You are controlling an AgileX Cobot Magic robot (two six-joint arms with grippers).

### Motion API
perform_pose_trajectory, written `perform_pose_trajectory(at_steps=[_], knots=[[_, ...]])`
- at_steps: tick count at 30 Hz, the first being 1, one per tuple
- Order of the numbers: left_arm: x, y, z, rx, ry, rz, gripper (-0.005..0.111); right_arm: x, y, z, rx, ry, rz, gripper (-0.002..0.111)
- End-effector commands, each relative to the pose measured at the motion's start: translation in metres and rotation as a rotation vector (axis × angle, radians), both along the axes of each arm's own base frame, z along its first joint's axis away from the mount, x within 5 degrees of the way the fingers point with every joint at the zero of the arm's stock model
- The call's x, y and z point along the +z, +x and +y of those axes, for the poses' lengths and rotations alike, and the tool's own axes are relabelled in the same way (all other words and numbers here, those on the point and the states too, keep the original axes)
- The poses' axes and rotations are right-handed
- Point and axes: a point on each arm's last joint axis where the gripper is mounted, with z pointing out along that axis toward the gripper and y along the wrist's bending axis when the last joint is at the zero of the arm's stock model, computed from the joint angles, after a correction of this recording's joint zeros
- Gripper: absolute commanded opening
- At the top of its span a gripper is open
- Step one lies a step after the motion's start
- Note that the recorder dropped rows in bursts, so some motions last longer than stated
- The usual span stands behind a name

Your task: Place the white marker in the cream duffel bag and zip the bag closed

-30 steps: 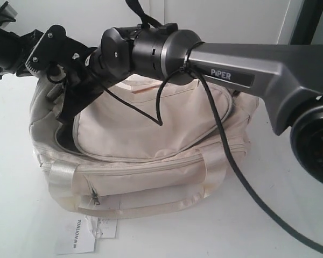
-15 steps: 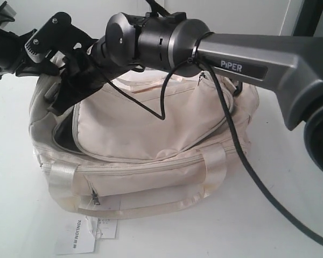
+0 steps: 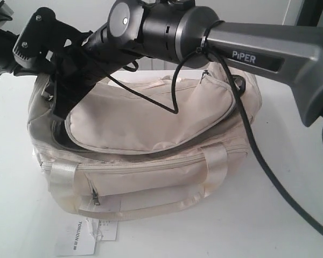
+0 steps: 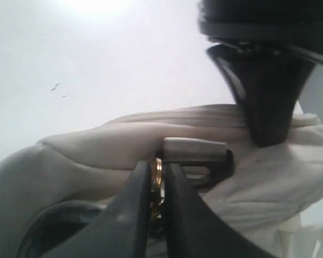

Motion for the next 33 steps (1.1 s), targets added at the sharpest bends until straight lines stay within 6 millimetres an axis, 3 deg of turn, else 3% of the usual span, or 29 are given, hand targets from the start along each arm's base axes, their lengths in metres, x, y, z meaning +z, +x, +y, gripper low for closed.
perform_pose_trajectory(at_steps=[1, 19, 33], knots=[[0.007, 0.003, 0.016, 0.095, -0.007, -0.047, 0.0, 0.008, -0.012, 0.001, 0.116, -0.012, 0.016, 0.0], [0.006, 0.002, 0.015, 0.082, -0.009, -0.043, 0.0, 0.004, -0.018, 0.0, 0.112, -0.013, 0.129, 0.0], [0.005, 0.002, 0.015, 0.081, -0.005, -0.042, 0.0, 0.014, -0.029, -0.003, 0.161, -0.014, 0.188, 0.0]])
